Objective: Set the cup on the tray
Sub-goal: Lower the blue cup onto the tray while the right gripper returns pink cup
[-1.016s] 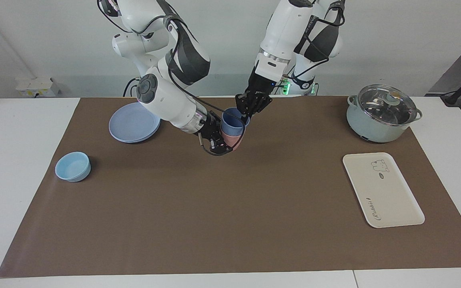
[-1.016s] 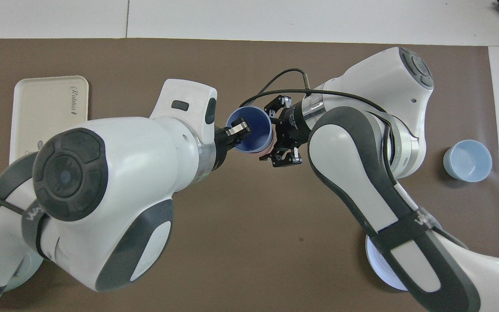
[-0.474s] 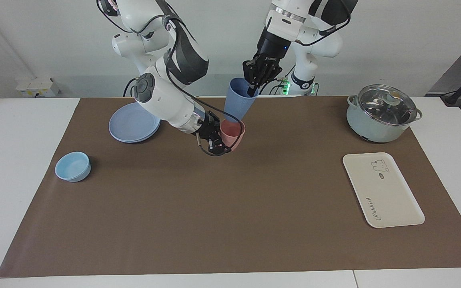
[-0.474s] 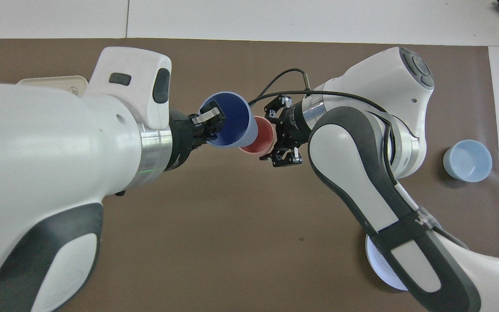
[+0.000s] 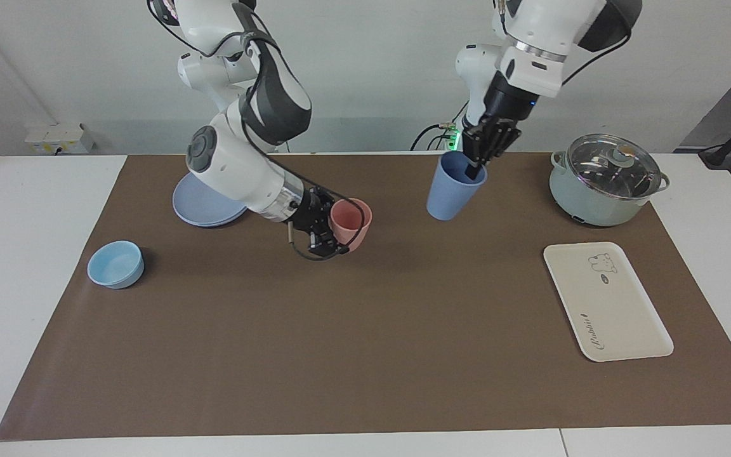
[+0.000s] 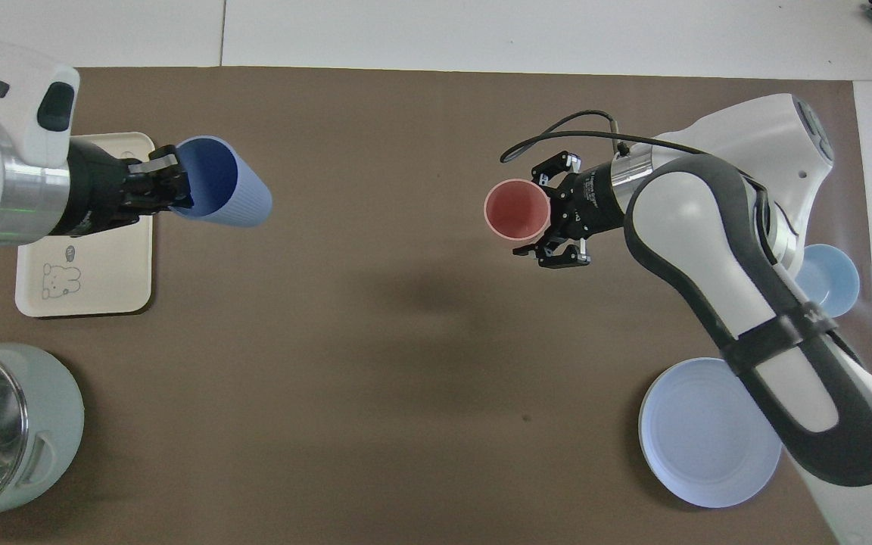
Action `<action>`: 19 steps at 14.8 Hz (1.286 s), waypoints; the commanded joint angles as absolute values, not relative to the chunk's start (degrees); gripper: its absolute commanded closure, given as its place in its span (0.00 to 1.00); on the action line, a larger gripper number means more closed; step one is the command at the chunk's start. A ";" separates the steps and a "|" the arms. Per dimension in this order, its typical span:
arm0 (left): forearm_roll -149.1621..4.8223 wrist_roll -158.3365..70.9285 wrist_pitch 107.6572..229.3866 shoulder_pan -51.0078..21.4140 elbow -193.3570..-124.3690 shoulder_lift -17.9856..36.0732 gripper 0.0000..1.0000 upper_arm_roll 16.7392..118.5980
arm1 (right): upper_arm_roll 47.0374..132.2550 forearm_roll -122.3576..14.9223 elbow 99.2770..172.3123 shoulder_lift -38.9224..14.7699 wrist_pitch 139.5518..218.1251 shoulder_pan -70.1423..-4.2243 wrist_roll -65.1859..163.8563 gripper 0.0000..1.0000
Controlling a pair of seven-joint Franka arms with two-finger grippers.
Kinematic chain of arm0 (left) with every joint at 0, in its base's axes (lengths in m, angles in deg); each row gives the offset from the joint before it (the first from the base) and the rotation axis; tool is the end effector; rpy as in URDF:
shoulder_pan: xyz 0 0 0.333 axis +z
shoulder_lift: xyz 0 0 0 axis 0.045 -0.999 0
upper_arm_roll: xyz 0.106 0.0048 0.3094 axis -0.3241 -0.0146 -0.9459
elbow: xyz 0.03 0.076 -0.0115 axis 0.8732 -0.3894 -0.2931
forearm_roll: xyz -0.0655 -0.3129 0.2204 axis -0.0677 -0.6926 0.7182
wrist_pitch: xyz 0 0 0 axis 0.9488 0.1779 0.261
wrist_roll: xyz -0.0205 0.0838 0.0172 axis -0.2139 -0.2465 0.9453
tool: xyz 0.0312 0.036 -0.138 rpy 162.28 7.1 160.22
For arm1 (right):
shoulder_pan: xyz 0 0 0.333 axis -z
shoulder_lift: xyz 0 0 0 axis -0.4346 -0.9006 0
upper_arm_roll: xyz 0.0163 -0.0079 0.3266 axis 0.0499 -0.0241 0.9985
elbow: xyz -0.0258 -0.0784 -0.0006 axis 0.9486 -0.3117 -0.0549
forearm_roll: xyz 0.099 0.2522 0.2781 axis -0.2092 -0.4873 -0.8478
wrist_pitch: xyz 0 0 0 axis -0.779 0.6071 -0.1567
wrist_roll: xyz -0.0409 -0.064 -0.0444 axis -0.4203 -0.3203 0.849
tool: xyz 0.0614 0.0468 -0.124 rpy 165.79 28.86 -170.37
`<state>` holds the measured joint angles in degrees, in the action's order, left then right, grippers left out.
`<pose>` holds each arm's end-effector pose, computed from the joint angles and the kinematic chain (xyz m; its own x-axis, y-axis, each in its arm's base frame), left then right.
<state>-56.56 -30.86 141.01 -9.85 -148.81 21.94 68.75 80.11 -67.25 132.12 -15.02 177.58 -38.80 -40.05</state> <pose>0.5586 -0.1313 0.5877 0.9288 0.3424 0.1414 0.2987 -0.9180 0.2607 0.6255 0.1861 0.3861 -0.0339 -0.7841 -0.6197 -0.9989 0.0060 0.0471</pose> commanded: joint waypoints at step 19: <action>-58.55 -68.90 165.40 15.35 -161.73 6.01 1.00 69.30 | 80.51 -68.83 135.31 -24.07 172.60 -12.14 -10.43 1.00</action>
